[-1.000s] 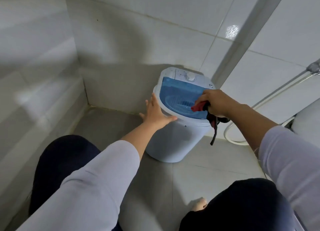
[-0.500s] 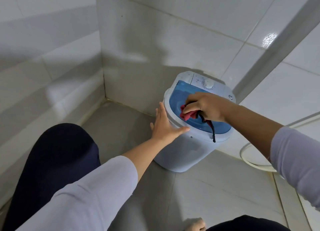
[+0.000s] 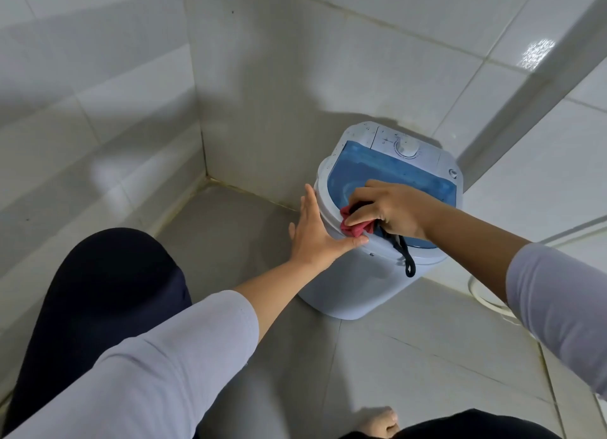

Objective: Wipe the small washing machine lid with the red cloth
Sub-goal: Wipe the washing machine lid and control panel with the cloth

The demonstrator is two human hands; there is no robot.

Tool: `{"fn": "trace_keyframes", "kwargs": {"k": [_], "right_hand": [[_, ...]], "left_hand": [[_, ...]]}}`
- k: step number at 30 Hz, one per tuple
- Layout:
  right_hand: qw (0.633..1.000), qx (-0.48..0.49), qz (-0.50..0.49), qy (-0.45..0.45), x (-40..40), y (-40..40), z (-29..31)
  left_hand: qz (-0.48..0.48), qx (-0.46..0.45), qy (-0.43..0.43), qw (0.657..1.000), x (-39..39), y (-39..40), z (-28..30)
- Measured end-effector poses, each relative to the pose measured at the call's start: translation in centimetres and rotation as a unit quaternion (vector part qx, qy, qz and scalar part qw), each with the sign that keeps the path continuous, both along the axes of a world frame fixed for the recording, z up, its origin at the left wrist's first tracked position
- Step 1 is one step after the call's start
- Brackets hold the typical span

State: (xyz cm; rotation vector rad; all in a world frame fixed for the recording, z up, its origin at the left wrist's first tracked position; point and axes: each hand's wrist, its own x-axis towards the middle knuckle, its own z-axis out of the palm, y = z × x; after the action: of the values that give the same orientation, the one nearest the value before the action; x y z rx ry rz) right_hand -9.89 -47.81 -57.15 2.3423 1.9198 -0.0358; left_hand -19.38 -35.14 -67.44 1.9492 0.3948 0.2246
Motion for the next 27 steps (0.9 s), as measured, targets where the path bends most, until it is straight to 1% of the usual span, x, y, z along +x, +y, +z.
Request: {"fn": "trace_keyframes", "kwargs": {"k": [5,12,16,23,25,27], "right_hand": [[1.0,0.014,-0.018,0.013,0.5,1.8,-0.3],[0.997,0.013,-0.071,0.031,1.4,4.2,-0.3],[0.994,-0.019,-0.111,0.014,1.9,5.7,0.0],[0.987,-0.04,-0.157,-0.005,2.9,7.8,0.9],[0.982,-0.018,-0.189,0.004,3.4,7.8,1.7],[0.976,0.013,-0.218,0.007,4.0,7.4,2.6]], "left_hand": [[-0.007,0.0,-0.001,1.0,0.1,0.0,-0.2],[-0.014,-0.008,-0.004,1.0,0.1,0.0,-0.2],[-0.012,-0.008,-0.004,1.0,0.0,-0.1,-0.1],[-0.025,-0.005,0.006,1.0,-0.1,0.3,0.0],[-0.023,-0.005,0.0,1.0,0.0,1.0,0.1],[-0.012,-0.023,-0.013,1.0,0.3,2.1,0.2]]}}
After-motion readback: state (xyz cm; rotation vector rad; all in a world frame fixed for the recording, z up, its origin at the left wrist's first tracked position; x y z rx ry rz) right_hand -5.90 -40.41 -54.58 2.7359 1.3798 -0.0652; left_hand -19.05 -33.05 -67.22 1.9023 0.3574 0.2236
